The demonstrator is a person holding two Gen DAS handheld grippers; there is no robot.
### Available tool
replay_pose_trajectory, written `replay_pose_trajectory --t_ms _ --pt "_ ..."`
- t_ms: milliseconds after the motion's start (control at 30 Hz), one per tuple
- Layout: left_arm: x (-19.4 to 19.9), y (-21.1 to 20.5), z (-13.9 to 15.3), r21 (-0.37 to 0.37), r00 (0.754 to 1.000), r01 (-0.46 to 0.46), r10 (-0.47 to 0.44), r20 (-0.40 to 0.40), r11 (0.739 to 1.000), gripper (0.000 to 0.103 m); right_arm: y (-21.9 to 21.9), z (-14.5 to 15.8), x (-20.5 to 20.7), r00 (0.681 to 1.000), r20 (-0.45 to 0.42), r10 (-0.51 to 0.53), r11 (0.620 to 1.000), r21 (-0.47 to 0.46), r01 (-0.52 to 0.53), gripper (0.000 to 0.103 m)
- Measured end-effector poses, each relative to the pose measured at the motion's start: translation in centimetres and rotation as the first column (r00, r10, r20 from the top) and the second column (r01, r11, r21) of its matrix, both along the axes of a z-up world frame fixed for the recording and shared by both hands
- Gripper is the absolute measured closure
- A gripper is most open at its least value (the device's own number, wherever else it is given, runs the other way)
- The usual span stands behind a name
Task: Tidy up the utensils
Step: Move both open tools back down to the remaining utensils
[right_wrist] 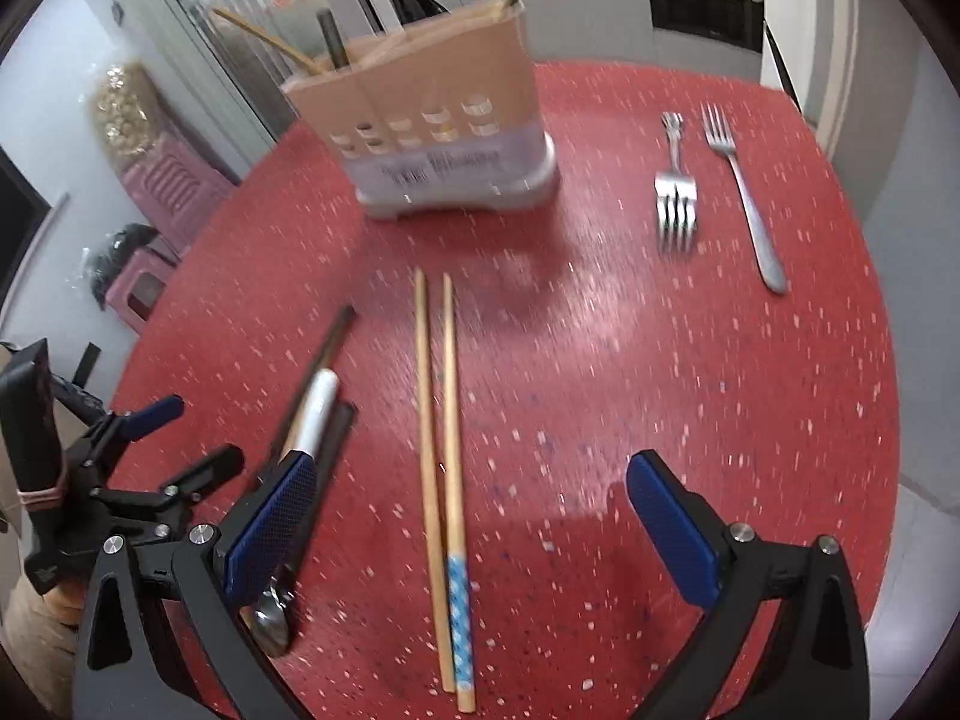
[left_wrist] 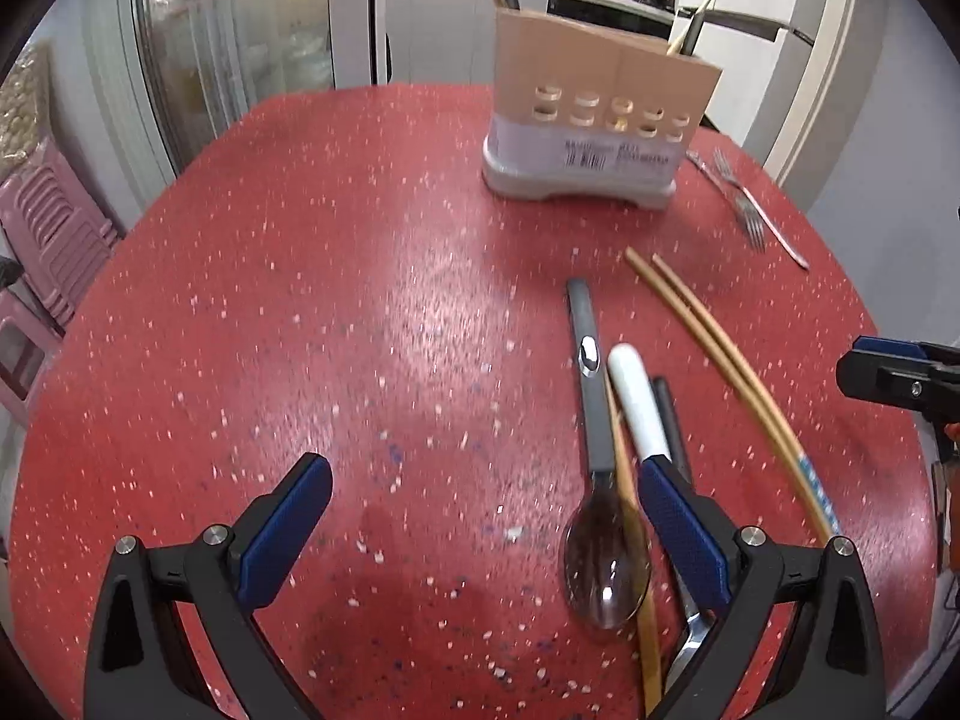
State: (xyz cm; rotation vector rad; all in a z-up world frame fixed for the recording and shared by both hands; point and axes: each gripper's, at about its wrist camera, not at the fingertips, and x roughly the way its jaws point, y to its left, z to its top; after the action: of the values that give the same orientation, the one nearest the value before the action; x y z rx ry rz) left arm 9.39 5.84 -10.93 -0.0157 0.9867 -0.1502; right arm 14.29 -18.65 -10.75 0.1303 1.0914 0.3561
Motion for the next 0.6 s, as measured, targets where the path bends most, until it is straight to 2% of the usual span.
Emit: replay_pose_trajectory --t_ms 200,300,600 --pt "0.3 -0.5 -0.7 0.024 1.000 0.015 -0.015 -0.005 1.000 0.000 0.5 -1.1 -0.1 1.000 -0.016 0.002 0.999 -0.049 -0.003 0.001" --pt "0.8 -0.5 -1.2 0.063 1.000 0.006 -0.005 -0.012 0.998 0.000 0.9 -1.3 0.1 1.000 -0.005 0.000 0.994 -0.106 -0.001 0.001" --pt "1.2 -0.4 -1.7 0.052 1.000 0.001 0.000 -0.025 0.999 0.000 1.4 -2.2 0.9 1.000 -0.015 -0.006 0.990 -0.142 0.004 0.001"
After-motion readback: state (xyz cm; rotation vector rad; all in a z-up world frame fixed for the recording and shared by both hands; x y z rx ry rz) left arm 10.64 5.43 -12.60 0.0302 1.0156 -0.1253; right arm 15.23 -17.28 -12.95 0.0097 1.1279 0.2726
